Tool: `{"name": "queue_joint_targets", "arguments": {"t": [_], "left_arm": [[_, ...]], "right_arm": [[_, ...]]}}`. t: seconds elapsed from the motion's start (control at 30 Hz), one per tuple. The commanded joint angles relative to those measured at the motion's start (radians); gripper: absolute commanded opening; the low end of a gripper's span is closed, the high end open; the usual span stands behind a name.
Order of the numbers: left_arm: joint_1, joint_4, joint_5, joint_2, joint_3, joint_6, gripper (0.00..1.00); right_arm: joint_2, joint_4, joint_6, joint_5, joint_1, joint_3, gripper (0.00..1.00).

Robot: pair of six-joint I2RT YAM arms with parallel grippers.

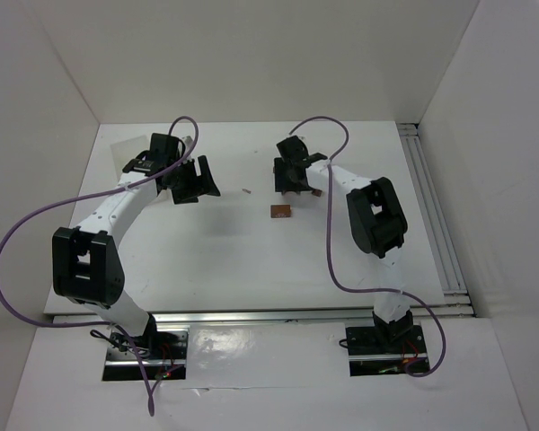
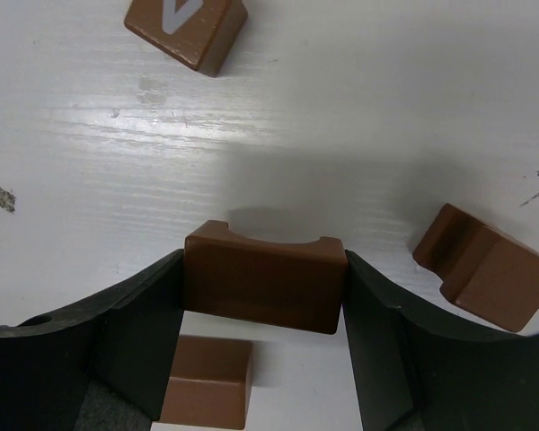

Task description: Build the wood block tower

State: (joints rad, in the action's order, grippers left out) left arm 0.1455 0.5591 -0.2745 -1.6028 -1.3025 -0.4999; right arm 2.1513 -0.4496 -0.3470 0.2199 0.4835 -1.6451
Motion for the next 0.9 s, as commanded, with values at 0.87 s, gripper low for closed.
{"name": "queue_joint_targets", "arguments": {"t": [0.87], "left_arm": [[-0.006, -0.016, -0.028, 0.017, -0.023, 0.003, 0.84]], "right_arm": [[0.050, -0.037, 0.048, -0.083, -0.014, -0.137, 0.77]]}}
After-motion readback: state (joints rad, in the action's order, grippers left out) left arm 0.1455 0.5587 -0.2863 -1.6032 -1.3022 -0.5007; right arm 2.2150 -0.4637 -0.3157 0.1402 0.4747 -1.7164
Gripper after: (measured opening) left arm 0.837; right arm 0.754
